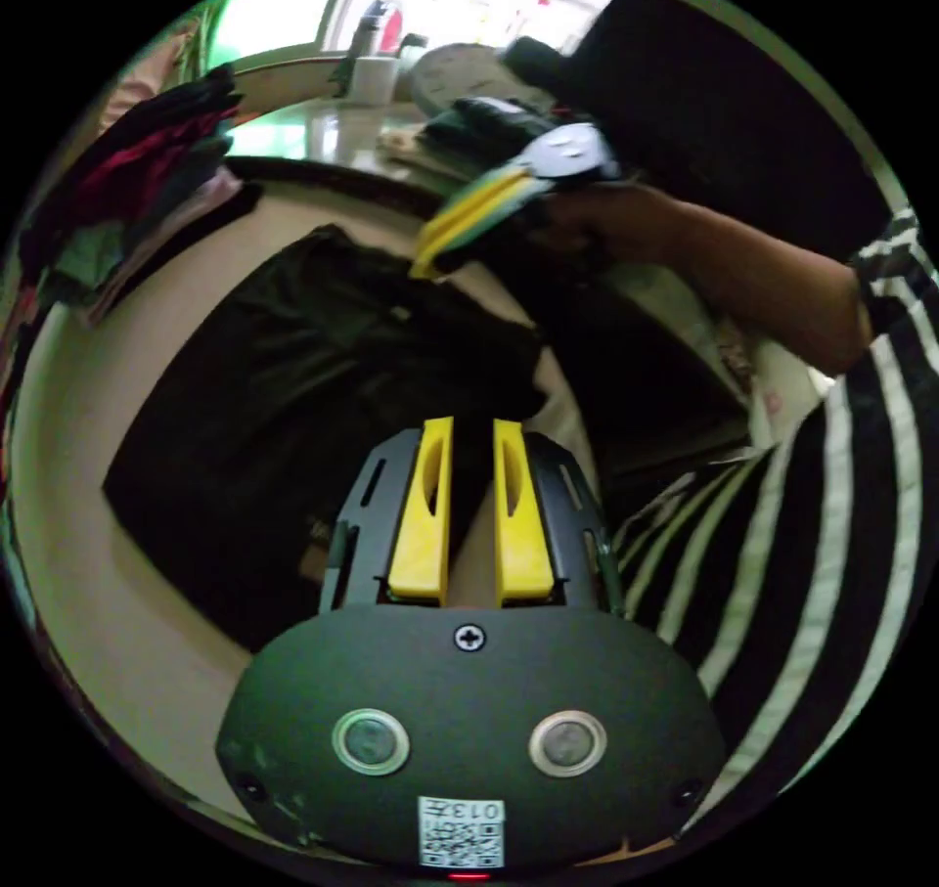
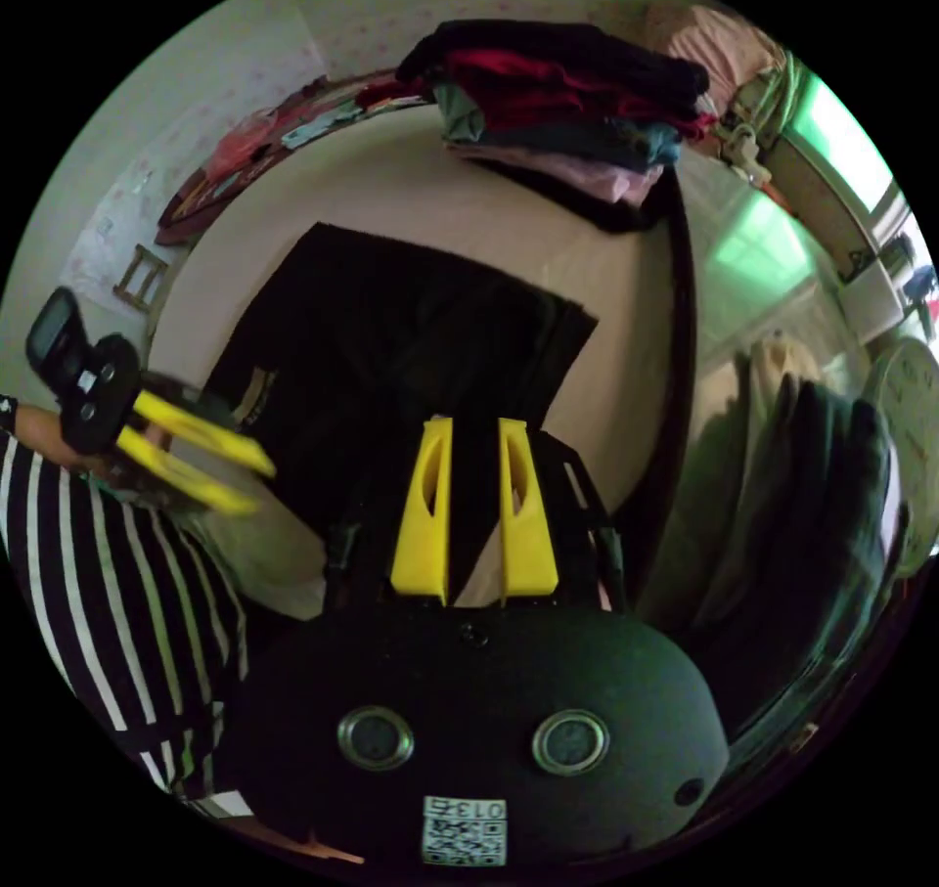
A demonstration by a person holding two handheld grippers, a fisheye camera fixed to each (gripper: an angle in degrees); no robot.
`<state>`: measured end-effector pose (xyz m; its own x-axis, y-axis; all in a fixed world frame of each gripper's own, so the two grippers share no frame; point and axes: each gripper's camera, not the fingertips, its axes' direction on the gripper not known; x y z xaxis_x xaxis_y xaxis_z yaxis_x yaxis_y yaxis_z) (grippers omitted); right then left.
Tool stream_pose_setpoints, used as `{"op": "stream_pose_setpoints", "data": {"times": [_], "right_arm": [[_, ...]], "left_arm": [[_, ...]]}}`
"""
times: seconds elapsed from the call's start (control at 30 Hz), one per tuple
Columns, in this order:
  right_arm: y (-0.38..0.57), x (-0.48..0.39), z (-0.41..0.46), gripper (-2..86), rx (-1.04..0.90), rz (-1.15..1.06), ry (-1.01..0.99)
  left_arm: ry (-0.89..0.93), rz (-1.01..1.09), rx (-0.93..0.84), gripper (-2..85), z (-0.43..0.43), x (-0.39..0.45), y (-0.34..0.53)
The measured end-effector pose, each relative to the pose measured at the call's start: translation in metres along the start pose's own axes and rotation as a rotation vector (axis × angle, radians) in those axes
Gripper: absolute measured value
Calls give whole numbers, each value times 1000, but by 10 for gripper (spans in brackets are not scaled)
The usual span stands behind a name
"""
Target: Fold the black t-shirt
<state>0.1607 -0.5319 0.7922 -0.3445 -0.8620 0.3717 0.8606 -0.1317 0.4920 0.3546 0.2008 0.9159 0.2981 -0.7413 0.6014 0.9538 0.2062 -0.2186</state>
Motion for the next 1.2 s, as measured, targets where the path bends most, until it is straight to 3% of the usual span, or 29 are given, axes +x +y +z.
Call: {"op": "stream_pose_setpoints", "data": {"times": [0.13,0.27,0.4,0.57,0.77,0.83,0.93,1.2], "right_arm": [[33,-5,-3,101,-19,68,-72],[46,-16,9,106,-80,53,-77],[49,-6,41,49,-175,117,-32],[58,0,35,27,-161,102,83],[63,20,20,55,-76,164,14],[48,27,-2,75,76,171,68],[3,33,2,89,140,113,163],[-101,39,65,50,-1,-20,135]], "left_arm": [[-234,-87,-70,76,10,-21,-3],[-221,-76,-109,75,29,-24,-23],[-256,-52,-127,72,42,-15,-40],[-235,-10,-142,59,52,-2,-56],[-235,-49,-94,58,43,1,-59],[-246,-71,-60,58,33,1,-56],[-292,-95,-55,58,24,-1,-49],[-383,-288,-114,55,15,-27,-19]]}}
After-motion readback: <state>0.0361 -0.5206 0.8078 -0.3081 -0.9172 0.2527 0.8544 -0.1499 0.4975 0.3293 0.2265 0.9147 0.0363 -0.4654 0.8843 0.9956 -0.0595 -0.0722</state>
